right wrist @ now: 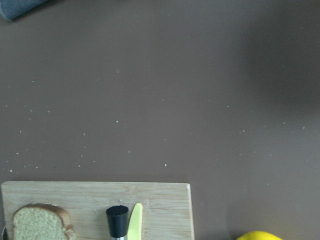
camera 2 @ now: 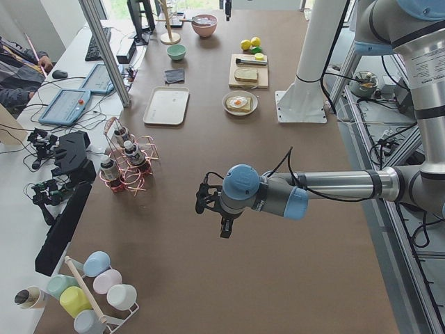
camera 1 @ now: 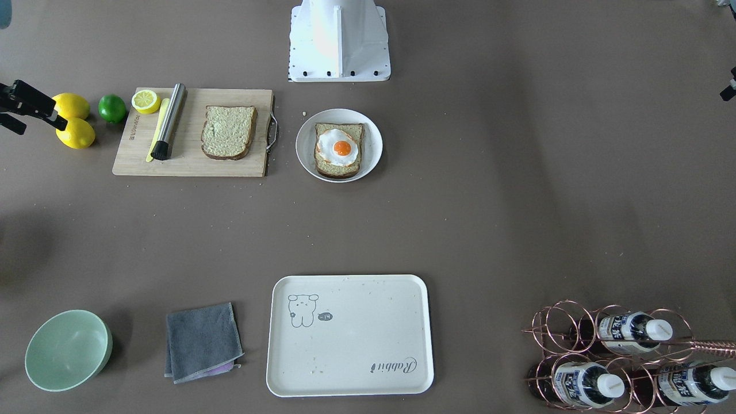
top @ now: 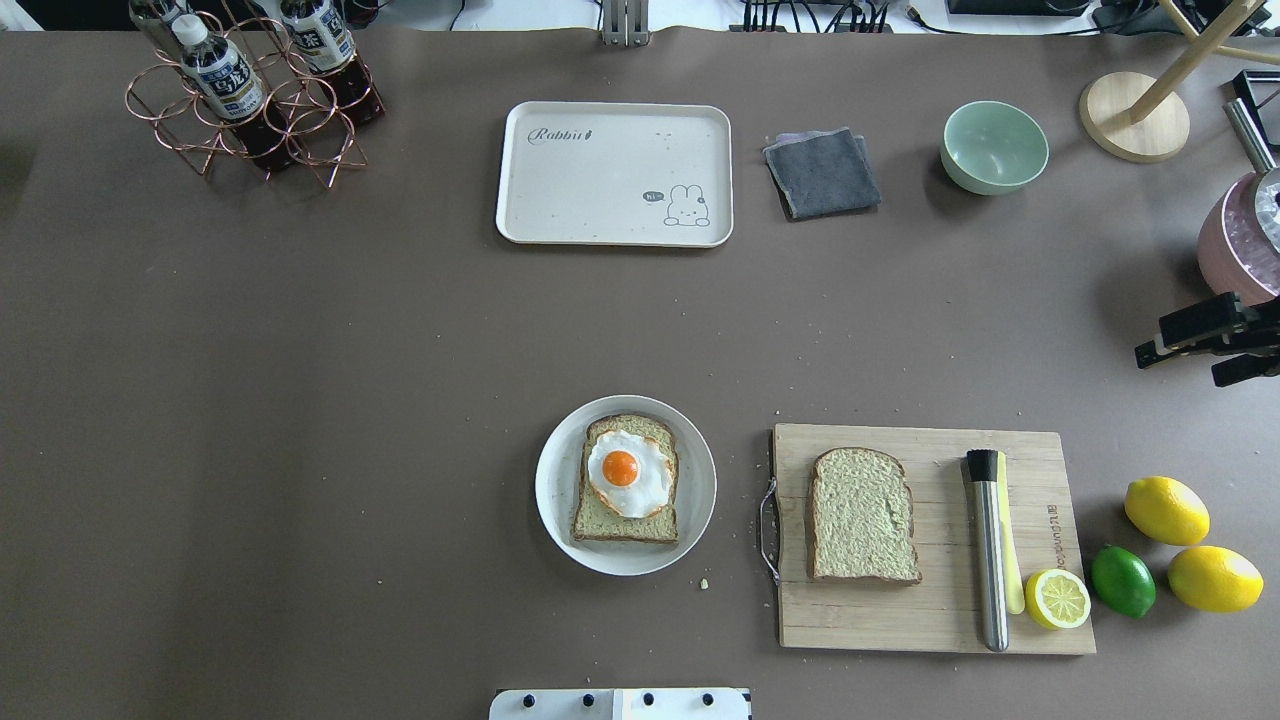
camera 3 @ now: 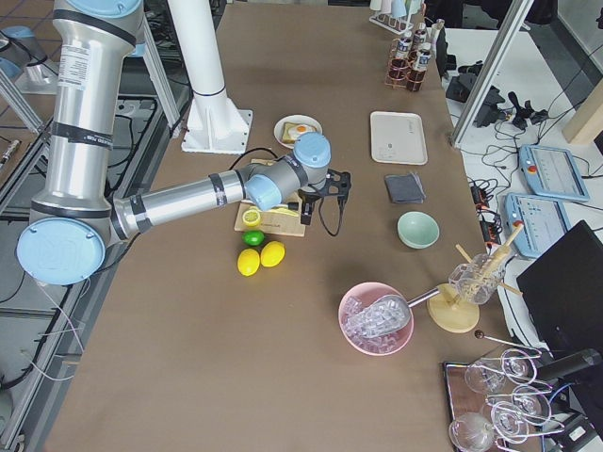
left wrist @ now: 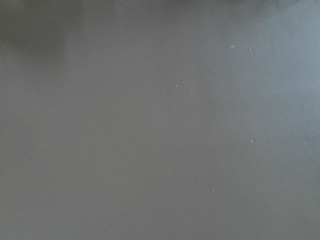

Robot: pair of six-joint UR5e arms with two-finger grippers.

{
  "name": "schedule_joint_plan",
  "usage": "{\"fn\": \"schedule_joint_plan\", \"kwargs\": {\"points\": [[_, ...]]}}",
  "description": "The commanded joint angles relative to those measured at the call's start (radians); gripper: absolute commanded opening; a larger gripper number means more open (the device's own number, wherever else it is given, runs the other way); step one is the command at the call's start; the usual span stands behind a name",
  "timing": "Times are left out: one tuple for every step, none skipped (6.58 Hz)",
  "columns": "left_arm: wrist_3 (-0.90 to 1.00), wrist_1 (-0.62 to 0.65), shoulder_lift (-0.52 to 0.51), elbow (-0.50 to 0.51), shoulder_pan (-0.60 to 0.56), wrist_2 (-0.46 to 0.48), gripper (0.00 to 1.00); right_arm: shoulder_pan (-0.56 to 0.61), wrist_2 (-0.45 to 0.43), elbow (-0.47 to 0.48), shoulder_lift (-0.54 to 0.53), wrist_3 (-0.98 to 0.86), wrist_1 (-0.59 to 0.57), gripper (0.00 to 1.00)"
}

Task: Make sandwich and place on tray
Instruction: 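Move the right gripper over the bread slice on the cutting board and grasp it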

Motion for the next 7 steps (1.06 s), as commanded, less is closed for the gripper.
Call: {"fn": "schedule_joint_plan", "kwargs": {"points": [[-0.002, 0.000, 0.000, -0.001, 0.000, -0.010, 0.98, -0.194, -0.084, -0.008, 0.052, 0.287, 0.176, 1.00], [-0.001, 0.000, 0.000, 0.004, 0.000, -0.010, 0.98, -0.297, -0.189, -0.011, 0.070, 0.314, 0.181, 1.00], [-0.001, 0.000, 0.000, 0.002, 0.002, -0.010, 0.98, -0.389, -0.283, -0.011, 0.086, 0.317, 0.181, 1.00], [-0.002, 0.001, 0.000, 0.004, 0.002, -0.008, 0.98, -0.470, -0.370, -0.013, 0.100, 0.317, 0.181, 1.00], [-0.016, 0.001, -0.002, 0.004, 0.002, -0.007, 0.98, -0.537, -0.464, -0.024, 0.103, 0.336, 0.183, 1.00], [-0.024, 0.001, -0.002, 0.004, 0.003, -0.002, 0.98, -0.551, -0.465, -0.040, 0.116, 0.352, 0.186, 0.98], [-0.024, 0.001, -0.002, 0.005, 0.003, -0.001, 0.98, -0.569, -0.465, -0.042, 0.118, 0.356, 0.186, 0.93]]}}
